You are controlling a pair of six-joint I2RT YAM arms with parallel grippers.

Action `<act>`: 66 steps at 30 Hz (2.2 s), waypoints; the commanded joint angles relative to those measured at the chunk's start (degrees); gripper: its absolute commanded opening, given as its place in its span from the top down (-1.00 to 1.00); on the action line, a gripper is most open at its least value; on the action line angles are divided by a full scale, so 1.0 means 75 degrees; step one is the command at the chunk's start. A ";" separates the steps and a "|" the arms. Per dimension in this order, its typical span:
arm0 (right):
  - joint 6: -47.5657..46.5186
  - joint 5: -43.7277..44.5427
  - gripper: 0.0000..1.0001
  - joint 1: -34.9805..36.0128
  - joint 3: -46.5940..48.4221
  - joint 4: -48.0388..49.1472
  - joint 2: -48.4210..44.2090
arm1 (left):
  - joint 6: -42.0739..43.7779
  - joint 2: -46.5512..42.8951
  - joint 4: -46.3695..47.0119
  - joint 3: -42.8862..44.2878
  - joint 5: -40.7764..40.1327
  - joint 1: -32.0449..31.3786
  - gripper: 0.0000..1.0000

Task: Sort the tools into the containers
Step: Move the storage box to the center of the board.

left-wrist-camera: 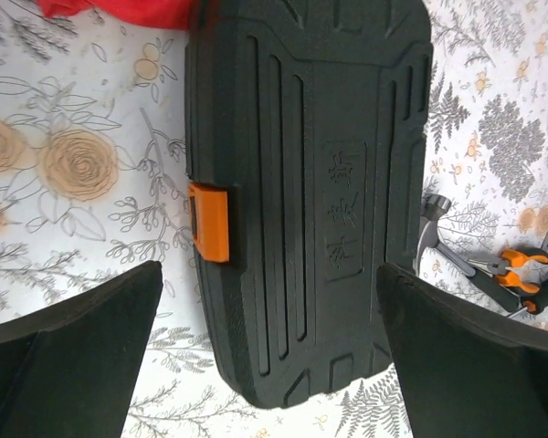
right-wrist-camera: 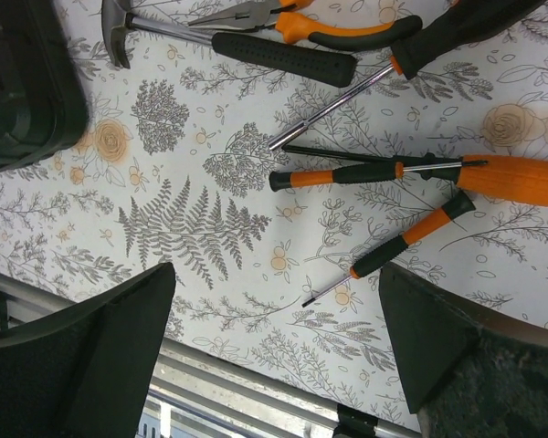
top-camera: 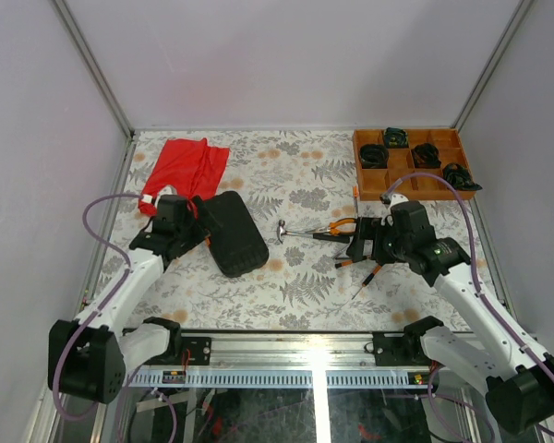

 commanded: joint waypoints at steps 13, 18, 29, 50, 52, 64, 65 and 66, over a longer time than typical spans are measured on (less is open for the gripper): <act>-0.0165 -0.0782 -0.99 -0.0012 -0.0026 0.0441 0.0034 | 0.0033 0.1819 0.2085 -0.0282 0.0081 0.0059 -0.84; -0.0122 -0.0828 -0.97 -0.0016 0.0095 0.0468 0.0076 | 0.0034 0.1973 0.2369 -0.0580 0.0244 0.0066 -0.63; -0.0075 -0.0908 -0.94 -0.0012 0.0071 0.0526 0.0151 | 0.0184 0.1970 0.2596 -0.1131 0.0559 -0.0577 -0.37; 0.0245 -0.1183 -0.93 -0.0013 -0.0226 0.0751 0.0091 | -0.1823 -0.0257 0.2533 -0.2854 0.0600 -0.2571 -0.20; 0.0317 -0.1248 -0.93 -0.0012 -0.0295 0.0834 0.0074 | -0.1841 -0.0311 0.2535 -0.2830 0.0576 -0.2686 -0.21; 0.0495 -0.1402 -0.92 -0.0012 -0.0433 0.0957 -0.0045 | -0.1919 0.0776 0.3126 -0.2153 0.0272 -0.3805 -0.14; 0.0494 -0.1434 -0.92 -0.0014 -0.0444 0.1001 -0.0040 | -0.1958 0.0778 0.3105 -0.2143 0.0217 -0.3886 -0.14; 0.0494 -0.1447 -0.92 -0.0012 -0.0456 0.1026 -0.0031 | -0.2008 0.0753 0.3058 -0.2148 0.0155 -0.3925 -0.14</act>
